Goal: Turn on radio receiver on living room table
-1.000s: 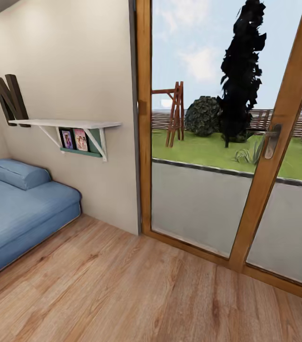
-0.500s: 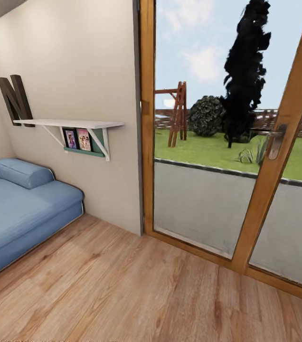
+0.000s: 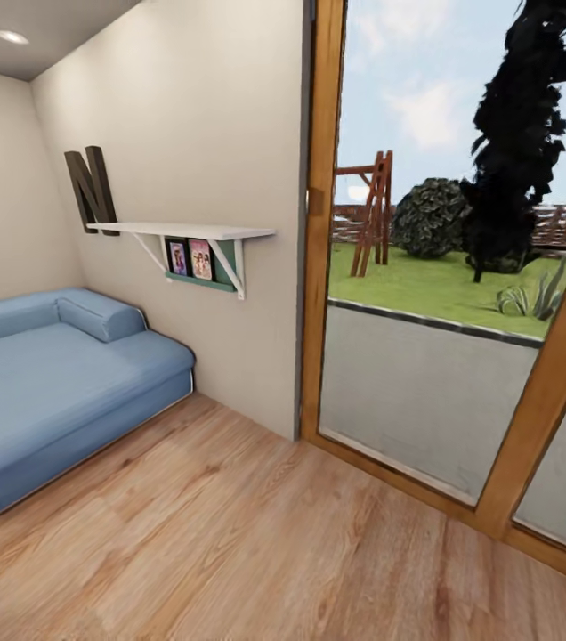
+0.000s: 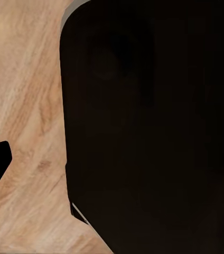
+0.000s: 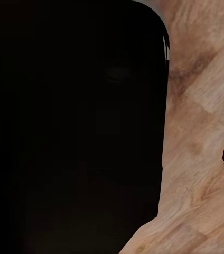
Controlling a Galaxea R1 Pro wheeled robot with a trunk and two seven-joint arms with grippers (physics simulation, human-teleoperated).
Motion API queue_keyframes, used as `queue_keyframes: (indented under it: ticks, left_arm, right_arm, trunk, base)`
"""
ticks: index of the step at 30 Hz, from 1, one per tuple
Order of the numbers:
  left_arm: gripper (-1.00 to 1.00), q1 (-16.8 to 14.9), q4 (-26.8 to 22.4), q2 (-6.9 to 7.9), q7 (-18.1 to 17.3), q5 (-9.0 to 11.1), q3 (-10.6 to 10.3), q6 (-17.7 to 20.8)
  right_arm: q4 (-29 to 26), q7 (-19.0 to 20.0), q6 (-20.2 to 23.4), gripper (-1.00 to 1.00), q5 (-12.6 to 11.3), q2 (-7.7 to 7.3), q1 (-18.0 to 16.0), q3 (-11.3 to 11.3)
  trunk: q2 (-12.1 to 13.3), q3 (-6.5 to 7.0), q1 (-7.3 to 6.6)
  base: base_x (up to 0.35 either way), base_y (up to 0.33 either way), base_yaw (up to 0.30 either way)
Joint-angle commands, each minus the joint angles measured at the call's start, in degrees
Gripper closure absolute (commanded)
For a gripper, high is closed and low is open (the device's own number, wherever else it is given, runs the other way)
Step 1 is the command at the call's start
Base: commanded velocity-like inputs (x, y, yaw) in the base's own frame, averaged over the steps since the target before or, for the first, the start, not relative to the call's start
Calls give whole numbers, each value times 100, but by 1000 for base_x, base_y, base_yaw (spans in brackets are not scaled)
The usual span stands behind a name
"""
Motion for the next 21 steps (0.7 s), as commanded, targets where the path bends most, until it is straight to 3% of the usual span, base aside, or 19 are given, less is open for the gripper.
queue_keyframes:
  ticks: [1, 21]
  left_arm:
    - [-100, 0, 0, 0, 0, -1, 2, 0]
    - [-100, 0, 0, 4, -8, 4, 7, 0]
  right_arm:
    - [0, 0, 0, -100, 0, 0, 0, 0]
    - [0, 0, 0, -100, 0, 9, 0, 0]
  trunk:
    - [0, 0, 0]
    - [0, 0, 0]
  base:
    - [0, 0, 280]
    - [0, 0, 280]
